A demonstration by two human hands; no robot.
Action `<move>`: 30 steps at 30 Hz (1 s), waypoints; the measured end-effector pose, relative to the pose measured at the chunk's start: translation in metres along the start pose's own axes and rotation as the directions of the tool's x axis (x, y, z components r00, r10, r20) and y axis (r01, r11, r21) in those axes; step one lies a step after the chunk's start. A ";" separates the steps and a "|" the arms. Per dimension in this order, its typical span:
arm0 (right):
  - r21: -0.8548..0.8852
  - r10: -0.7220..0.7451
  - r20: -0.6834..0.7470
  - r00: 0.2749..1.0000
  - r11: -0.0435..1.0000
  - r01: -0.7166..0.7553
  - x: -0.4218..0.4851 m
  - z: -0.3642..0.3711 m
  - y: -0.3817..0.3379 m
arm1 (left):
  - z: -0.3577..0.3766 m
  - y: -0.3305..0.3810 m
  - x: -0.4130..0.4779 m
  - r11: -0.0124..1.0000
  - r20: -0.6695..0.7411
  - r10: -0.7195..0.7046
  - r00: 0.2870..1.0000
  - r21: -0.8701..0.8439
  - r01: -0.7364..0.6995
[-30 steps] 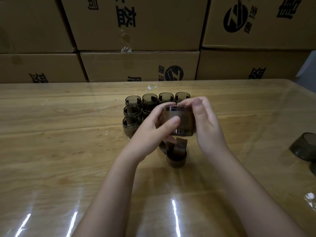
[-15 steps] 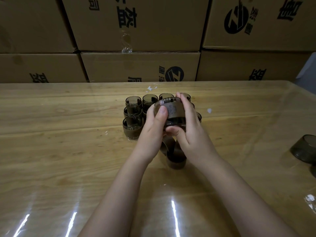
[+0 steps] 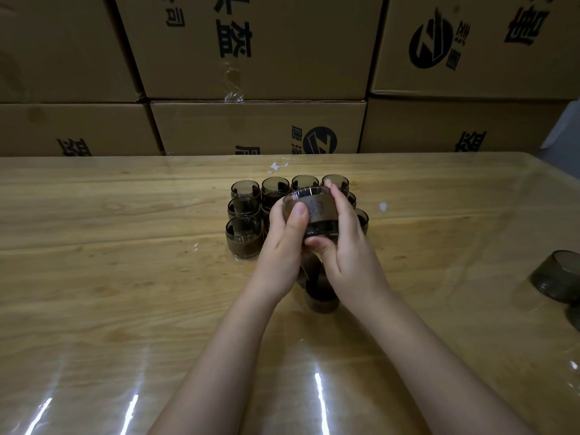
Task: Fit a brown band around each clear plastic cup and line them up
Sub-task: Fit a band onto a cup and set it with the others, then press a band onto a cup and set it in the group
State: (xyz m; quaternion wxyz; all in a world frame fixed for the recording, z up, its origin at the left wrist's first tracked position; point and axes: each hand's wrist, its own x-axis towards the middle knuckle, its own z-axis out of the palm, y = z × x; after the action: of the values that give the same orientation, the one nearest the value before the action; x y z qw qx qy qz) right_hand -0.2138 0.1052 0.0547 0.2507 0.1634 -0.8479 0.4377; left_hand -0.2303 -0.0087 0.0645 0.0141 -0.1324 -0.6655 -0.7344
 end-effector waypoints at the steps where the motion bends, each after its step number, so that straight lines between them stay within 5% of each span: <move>1: 0.005 -0.003 -0.010 1.000 1.000 0.003 -0.001 0.001 0.001 | 0.000 -0.001 0.000 1.000 -0.005 0.006 1.000 0.008 -0.006; 8: 0.039 -0.005 0.133 0.991 0.999 0.000 0.001 -0.005 0.018 | -0.019 -0.005 0.002 0.997 0.048 0.020 0.999 0.071 -0.023; 11: 0.100 -0.024 -0.002 1.000 0.995 0.024 -0.004 -0.007 0.036 | -0.035 -0.005 0.006 0.998 -0.032 0.042 0.999 0.038 -0.041; 14: 0.175 0.192 -0.208 0.959 0.972 -0.157 -0.019 -0.005 0.063 | -0.051 -0.005 0.007 0.999 -0.101 0.008 0.995 0.039 -0.004; 19: 0.467 0.639 -0.120 0.759 0.712 -0.525 -0.016 -0.012 0.096 | -0.064 -0.016 0.001 0.998 -0.199 0.039 0.979 0.058 -0.028; 23: 0.400 0.617 -0.090 0.782 0.741 -0.539 -0.018 -0.008 0.100 | -0.083 -0.035 -0.013 0.960 -0.278 0.097 0.956 0.278 -0.016; 30: 0.267 0.566 -0.034 0.824 0.799 -0.538 -0.017 -0.004 0.100 | -0.119 -0.056 -0.019 0.870 -0.108 -0.101 0.989 0.473 0.140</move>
State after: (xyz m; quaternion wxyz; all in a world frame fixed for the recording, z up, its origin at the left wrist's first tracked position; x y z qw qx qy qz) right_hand -0.2483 0.1657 -0.0192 0.1373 -0.0860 -0.7822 0.6016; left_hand -0.2435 -0.1226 -0.0038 0.0270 -0.0538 -0.8323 -0.5511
